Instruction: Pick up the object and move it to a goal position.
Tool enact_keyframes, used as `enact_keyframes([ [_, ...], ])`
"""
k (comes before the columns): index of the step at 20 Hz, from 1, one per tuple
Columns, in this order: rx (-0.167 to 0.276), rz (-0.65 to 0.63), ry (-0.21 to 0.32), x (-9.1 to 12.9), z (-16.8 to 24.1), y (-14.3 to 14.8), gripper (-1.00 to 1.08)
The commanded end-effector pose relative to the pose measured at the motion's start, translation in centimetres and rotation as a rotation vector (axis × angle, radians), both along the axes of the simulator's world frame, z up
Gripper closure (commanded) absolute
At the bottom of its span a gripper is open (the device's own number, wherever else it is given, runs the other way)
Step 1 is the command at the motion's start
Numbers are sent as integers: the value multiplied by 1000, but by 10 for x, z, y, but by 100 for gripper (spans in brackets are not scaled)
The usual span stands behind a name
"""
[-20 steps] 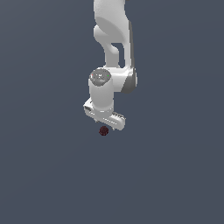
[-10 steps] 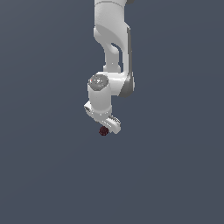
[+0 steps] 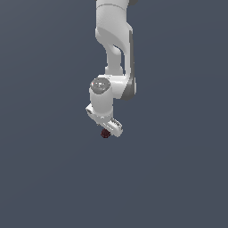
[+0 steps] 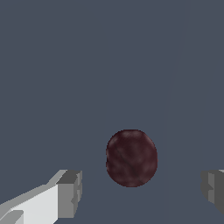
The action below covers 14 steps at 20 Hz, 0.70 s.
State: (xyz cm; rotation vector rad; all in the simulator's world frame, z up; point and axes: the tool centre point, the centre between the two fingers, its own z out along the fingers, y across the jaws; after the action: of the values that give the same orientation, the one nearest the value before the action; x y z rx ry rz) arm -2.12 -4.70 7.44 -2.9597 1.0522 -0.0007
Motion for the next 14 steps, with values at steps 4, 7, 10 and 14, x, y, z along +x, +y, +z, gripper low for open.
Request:
enact_keyframes([
  [4,0,-3,1,-1,-22,0,-92],
  [7,0,-4,1,-2,-36,0,-92],
  [10,0,-5,1,-1,-44,0,-92],
  [14,0,-5,1,-1,-46,0,108],
])
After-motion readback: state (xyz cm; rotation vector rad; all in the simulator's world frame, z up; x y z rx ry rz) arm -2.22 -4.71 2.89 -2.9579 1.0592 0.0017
